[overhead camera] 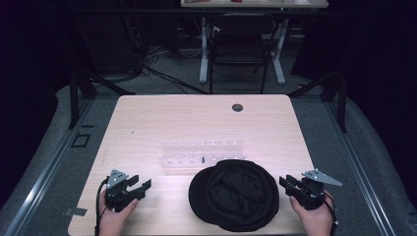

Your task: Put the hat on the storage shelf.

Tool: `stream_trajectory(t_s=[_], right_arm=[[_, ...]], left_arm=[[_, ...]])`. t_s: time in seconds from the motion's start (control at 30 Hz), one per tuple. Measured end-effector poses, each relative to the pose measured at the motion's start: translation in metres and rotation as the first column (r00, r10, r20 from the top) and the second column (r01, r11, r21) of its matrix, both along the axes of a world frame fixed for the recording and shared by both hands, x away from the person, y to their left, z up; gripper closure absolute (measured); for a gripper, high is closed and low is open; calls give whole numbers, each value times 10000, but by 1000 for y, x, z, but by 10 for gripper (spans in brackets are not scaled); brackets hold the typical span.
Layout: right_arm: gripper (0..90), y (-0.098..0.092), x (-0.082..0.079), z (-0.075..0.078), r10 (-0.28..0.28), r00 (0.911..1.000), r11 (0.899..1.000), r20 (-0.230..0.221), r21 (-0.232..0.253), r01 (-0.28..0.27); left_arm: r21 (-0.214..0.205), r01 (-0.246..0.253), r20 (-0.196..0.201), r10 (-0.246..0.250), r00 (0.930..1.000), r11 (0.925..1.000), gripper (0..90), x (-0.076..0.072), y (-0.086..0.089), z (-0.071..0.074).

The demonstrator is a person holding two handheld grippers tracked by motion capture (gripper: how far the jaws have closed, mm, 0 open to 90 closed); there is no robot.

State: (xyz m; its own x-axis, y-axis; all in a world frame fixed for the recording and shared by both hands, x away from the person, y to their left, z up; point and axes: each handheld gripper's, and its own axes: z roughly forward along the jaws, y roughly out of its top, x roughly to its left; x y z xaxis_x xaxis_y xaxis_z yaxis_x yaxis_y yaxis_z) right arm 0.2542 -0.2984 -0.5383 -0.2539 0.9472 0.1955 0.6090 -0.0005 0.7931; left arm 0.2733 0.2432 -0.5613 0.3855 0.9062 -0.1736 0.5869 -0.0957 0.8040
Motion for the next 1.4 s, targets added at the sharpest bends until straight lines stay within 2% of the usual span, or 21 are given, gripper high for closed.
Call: stream_trajectory(t_s=[0.03,0.07,0.13,0.17,0.27,0.37,0.43,0.5,0.73,0.87,0.93,0.97,1.0,1.03,1.07,1.13,1.17,1.27,1.3,1.37,1.4], right_arm=[[663,0,-1,1,-12,10000,9999,91,-103,13],[660,0,-1,2,2,9999,9999,160,-142,1],[656,1,-2,3,-58,9996,9998,270,-179,63],[647,0,-3,5,-78,9997,9999,241,-149,82],[647,1,-3,6,-32,9999,10000,138,-69,33],[651,1,-4,7,16,10000,10000,-47,60,-15],[660,1,-5,9,169,9997,9993,-191,329,-162],[670,2,-6,12,217,9996,9992,-195,348,-210],[691,1,-6,19,408,9972,9972,-632,645,-367],[712,0,-4,20,547,9916,9949,-1175,907,-441],[739,-2,0,22,755,9835,9912,-1644,1202,-560],[739,-2,0,22,755,9835,9912,-1644,1202,-560],[740,-2,1,24,773,9798,9912,-1847,1198,-557],[745,-1,4,27,982,9716,9895,-2154,1248,-724],[745,-1,4,27,982,9716,9895,-2154,1248,-724],[745,1,9,29,1035,9624,9915,-2512,1029,-798],[745,2,13,31,1134,9529,9913,-2814,966,-894],[743,4,18,35,1393,9377,9885,-3184,1005,-1127],[741,5,21,36,1390,9330,9895,-3320,838,-1176],[740,6,22,37,1406,9300,9897,-3396,729,-1230],[735,7,23,38,1383,9258,9903,-3519,590,-1255]], left_arm=[[-299,96,-159,-101,9998,9995,437,1,0,0],[-299,96,-159,-101,9998,9995,460,1,0,0],[-906,621,-563,-673,9961,9940,487,2,-1,0],[-756,762,-493,-800,9956,9942,486,1,-3,1],[-560,795,-257,-810,9964,9953,479,0,-8,1],[-442,796,-185,-805,9966,9958,471,0,-8,1],[-175,762,68,-760,9971,9969,469,-1,-10,1],[29,754,199,-754,9970,9971,467,-1,-10,2],[282,856,241,-863,9960,9959,463,-3,-12,2],[481,877,245,-889,9957,9950,479,-3,-13,2],[577,898,241,-913,9955,9943,486,-3,-14,3],[600,914,236,-929,9954,9940,486,-3,-13,3],[615,890,244,-906,9956,9941,489,-3,-13,3],[611,849,212,-864,9960,9945,495,-4,-13,4],[611,849,212,-864,9960,9945,498,-4,-13,4],[609,842,244,-859,9960,9946,501,-3,-11,4],[593,743,296,-761,9967,9955,501,-4,-11,5],[594,711,249,-726,9970,9957,501,-4,-9,5],[549,684,217,-697,9973,9961,502,-4,-8,5],[555,689,197,-701,9973,9961,504,-4,-8,5],[543,693,201,-704,9973,9961,504,-4,-8,5]])
